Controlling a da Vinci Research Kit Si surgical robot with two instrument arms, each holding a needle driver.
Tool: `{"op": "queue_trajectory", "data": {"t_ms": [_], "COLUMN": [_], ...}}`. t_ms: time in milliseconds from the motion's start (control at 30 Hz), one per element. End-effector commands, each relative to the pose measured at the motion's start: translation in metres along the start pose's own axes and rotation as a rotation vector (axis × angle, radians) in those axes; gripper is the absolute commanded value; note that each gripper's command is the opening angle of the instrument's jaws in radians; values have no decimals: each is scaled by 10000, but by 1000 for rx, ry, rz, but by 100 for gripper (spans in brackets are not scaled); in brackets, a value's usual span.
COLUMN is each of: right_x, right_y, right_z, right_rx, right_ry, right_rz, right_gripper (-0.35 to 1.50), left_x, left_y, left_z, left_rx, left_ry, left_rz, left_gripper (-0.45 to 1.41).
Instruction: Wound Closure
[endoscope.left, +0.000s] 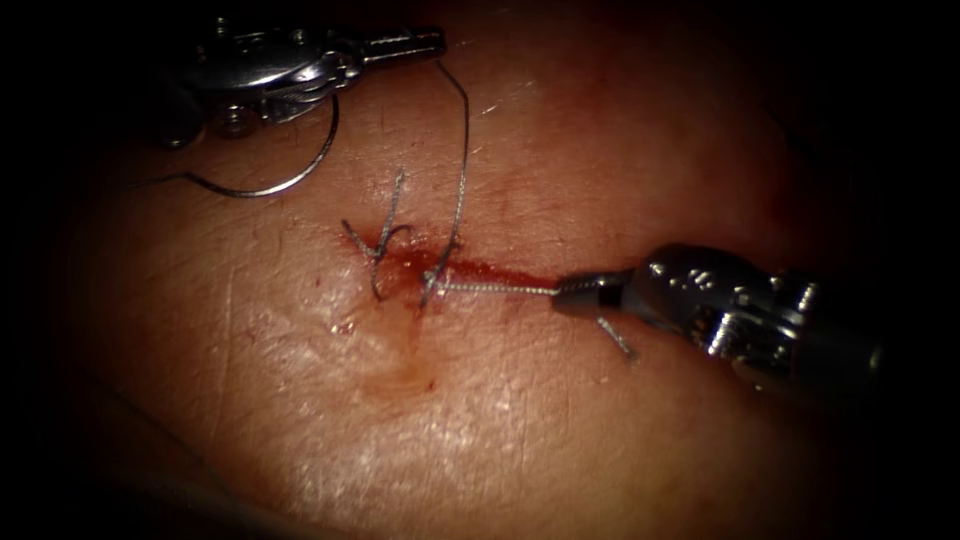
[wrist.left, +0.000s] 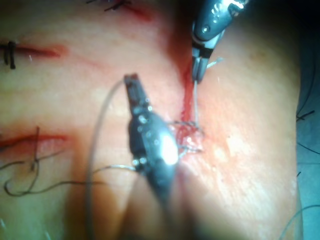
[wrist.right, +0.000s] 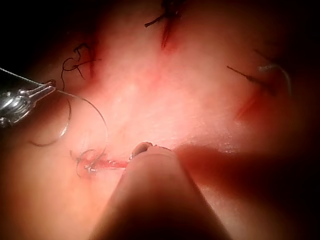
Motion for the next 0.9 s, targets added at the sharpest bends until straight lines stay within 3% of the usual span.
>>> {"op": "queue_trajectory", "data": {"t_ms": [33,167,367,467,667,900], "right_x": [14,29,37,37,30,18], "right_y": [6,-10,-51,-85,-121,-151], "right_z": [-8,-28,-23,-1,47,105], "right_rx": [-20,-15,12,34,44,61], "right_ry": [20,46,71,91,96,50], "right_rz": [9,18,11,-17,-47,-89], "right_gripper": [-35,-35,-35,-35,-35,-35], "left_x": [-11,-14,-16,-14,-11,-20], "left_y": [4,3,-6,-25,-67,-93], "left_z": [2,5,13,24,45,68], "left_rx": [-3,-2,4,16,47,69], "left_ry": [-2,-10,-16,-20,-19,-20], "left_rz": [0,3,7,6,13,50], "left_gripper": [-45,-45,-45,-45,-45,-45]}}
